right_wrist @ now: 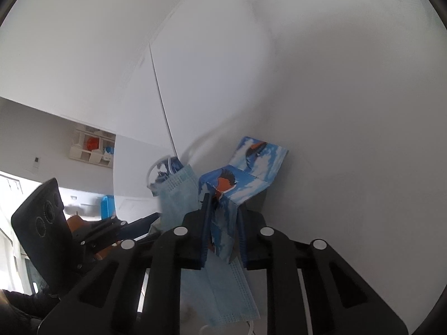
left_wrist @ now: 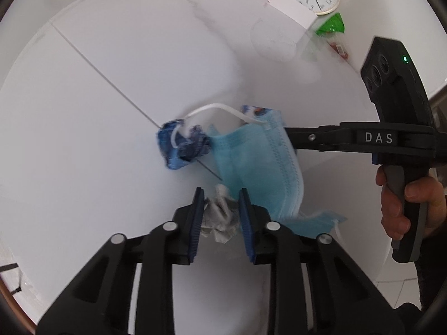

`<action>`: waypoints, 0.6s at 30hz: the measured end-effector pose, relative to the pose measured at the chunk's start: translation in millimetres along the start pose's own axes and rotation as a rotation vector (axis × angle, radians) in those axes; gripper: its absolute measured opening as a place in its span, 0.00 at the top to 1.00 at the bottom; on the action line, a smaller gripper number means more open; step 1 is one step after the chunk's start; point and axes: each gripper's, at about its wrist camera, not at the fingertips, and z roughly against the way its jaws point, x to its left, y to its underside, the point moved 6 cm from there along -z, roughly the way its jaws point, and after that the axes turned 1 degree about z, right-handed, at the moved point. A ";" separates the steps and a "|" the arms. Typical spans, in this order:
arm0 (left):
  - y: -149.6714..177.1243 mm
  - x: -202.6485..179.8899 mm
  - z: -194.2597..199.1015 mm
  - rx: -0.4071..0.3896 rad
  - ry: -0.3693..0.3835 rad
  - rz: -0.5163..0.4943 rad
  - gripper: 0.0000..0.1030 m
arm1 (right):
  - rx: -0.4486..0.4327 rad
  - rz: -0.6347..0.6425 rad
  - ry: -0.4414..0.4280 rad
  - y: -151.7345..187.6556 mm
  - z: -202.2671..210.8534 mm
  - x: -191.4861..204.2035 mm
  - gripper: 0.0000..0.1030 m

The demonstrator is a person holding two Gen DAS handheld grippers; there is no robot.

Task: Collect trash
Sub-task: 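Grasp the white tissue with the left tool while the right tool grasps the blue wrapper, then drop the tissue into the wastebasket with the left tool while the right tool drops the wrapper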

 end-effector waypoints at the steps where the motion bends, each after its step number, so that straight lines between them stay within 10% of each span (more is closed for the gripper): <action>1: -1.0 1.3 3.8 -0.009 0.000 0.006 0.80 | -0.010 -0.003 0.003 -0.9 3.8 -0.6 0.88; 12: 3.6 16.4 30.4 -0.065 -0.025 0.081 0.80 | -0.140 0.008 0.134 -2.3 57.3 -8.9 0.93; 18: 32.9 44.3 83.3 -0.138 -0.076 0.160 0.80 | -0.170 0.162 0.112 8.2 86.9 60.3 0.93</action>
